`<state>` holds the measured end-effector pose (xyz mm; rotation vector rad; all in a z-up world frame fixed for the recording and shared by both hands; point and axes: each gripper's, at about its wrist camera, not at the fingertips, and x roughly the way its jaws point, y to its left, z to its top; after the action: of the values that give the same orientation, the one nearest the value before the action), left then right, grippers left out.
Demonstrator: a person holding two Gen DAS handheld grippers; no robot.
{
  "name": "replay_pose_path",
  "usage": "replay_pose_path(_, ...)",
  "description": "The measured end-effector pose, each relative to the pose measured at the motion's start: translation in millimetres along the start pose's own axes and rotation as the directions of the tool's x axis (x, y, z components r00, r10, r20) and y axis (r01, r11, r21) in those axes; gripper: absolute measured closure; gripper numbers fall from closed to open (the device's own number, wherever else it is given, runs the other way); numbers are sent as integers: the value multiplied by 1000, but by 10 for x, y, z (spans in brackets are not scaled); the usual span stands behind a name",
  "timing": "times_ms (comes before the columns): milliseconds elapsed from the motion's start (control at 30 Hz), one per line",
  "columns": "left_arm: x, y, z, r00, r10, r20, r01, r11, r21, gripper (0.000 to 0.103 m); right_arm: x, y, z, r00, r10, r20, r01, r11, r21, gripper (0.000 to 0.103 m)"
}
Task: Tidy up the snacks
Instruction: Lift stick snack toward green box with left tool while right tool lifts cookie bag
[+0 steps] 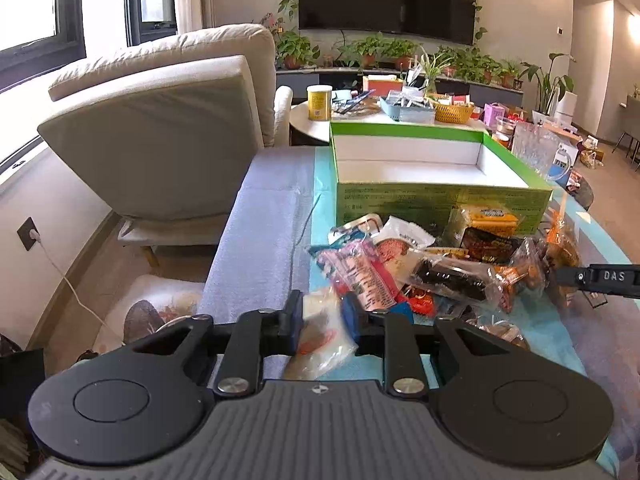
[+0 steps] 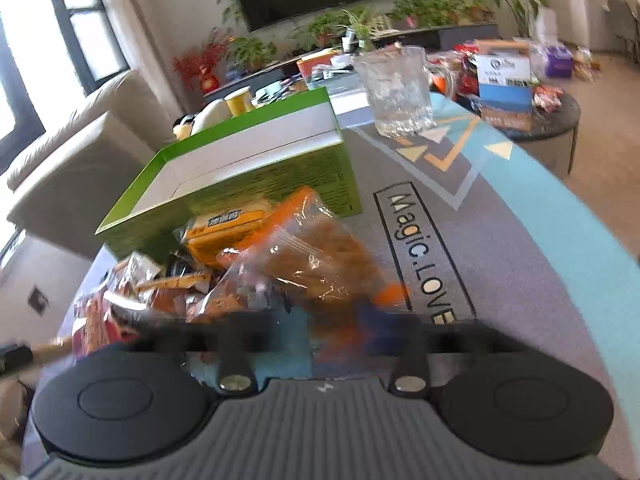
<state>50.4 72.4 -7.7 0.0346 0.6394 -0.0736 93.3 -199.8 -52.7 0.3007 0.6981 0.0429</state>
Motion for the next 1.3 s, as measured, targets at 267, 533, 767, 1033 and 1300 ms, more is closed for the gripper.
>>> replay_pose_path(267,-114,-13,58,999,-6,38,6,1000,21,91,-372,138,6,995,42,87,-35,996,-86,59)
replay_pose_path(533,248,138,-152,986,-28,-163,17,998,-68,63,-358,71,-48,998,57,38,-51,989,-142,49)
replay_pose_path(767,513,5,-249,969,-8,-247,-1,999,-38,62,-116,-33,-54,998,55,22,-53,994,-93,15)
replay_pose_path(1033,545,-87,-245,981,8,-196,-8,1000,1,80,91,45,-213,997,51,-51,-59,983,-174,15)
replay_pose_path(1300,258,-250,-222,991,-31,-130,38,998,45,84,-51,67,-199,994,89,-65,-101,973,-208,17)
